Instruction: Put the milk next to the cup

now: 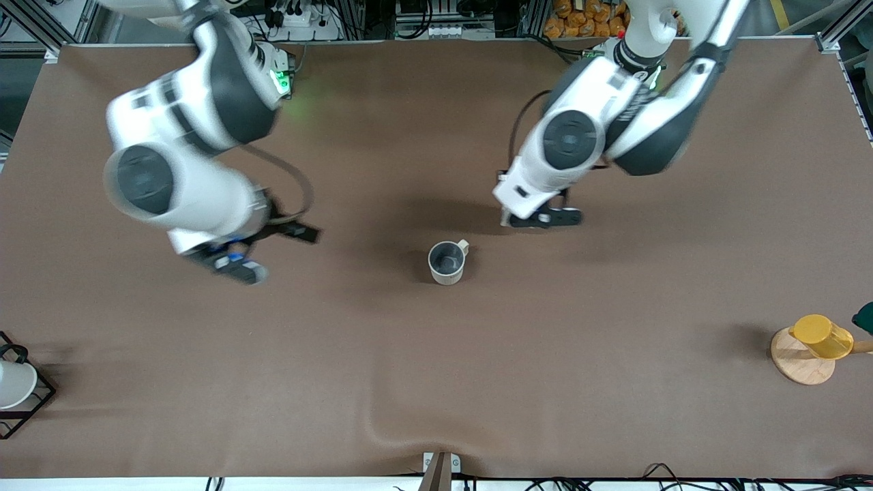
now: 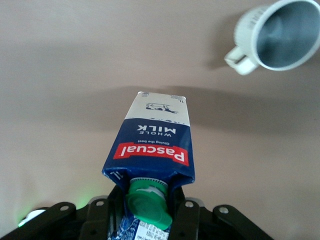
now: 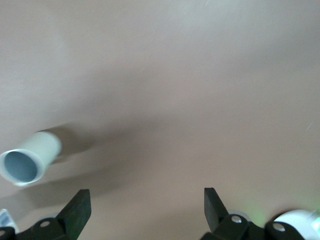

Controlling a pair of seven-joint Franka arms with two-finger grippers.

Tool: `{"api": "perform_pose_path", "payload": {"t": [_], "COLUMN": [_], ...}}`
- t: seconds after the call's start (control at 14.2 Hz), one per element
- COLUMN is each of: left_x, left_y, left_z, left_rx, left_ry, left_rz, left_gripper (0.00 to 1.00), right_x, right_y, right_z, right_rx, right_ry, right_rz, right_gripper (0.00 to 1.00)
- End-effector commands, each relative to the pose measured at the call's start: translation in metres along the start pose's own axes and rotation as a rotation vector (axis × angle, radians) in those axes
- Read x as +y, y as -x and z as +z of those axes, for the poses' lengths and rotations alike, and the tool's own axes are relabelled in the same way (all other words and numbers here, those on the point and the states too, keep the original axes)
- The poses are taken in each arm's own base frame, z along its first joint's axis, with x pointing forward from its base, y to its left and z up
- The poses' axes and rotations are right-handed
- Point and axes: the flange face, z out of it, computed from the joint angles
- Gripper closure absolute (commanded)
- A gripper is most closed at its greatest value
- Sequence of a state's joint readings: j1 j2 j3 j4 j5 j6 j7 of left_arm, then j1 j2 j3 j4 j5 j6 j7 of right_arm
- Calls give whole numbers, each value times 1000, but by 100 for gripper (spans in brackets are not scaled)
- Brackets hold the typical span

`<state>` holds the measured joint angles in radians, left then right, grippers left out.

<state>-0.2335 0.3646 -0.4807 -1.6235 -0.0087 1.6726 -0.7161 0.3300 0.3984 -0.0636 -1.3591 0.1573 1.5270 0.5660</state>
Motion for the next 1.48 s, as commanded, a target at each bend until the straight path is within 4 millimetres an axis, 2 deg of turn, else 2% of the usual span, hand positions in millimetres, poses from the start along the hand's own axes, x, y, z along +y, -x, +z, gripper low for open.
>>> {"api": "perform_pose_path", "payload": {"t": [0.0,0.07,0.28,0.35,0.49,0.56,0.77,0.98,1.19,1.41], "left_x": [46,57,95,99,104,106,109,114,115,116], "left_y": [9,6,8,6,0,0,-13,-14,-15,-19], "left_z": [6,10,26,30,36,37,42,46,43,48], "left_rx": [-7,-10,-12,-5,6,13,26,68,73,69], "left_ry": [27,35,59,54,54,60,74,36,41,44], "left_rz": [4,-16,-59,-63,-59,-55,-55,-37,-38,-33], "left_gripper": [64,64,64,64,64,64,64,64,64,64], "right_x": [72,87,156,165,177,193,219,248,267,272], "right_y": [-33,-40,-68,-70,-58,-51,-39,-31,-34,-30], "right_z": [7,6,6,2,-11,-13,-5,-16,-14,-18], "right_rx": [-10,-9,-12,-7,56,124,233,291,311,311], "right_ry": [-16,-16,-47,-53,-66,-82,-63,-61,-51,-53], "right_rz": [-109,-132,-264,-272,-264,-250,-310,-353,-387,-374], "right_gripper": [0,0,0,0,0,0,0,0,0,0]}}
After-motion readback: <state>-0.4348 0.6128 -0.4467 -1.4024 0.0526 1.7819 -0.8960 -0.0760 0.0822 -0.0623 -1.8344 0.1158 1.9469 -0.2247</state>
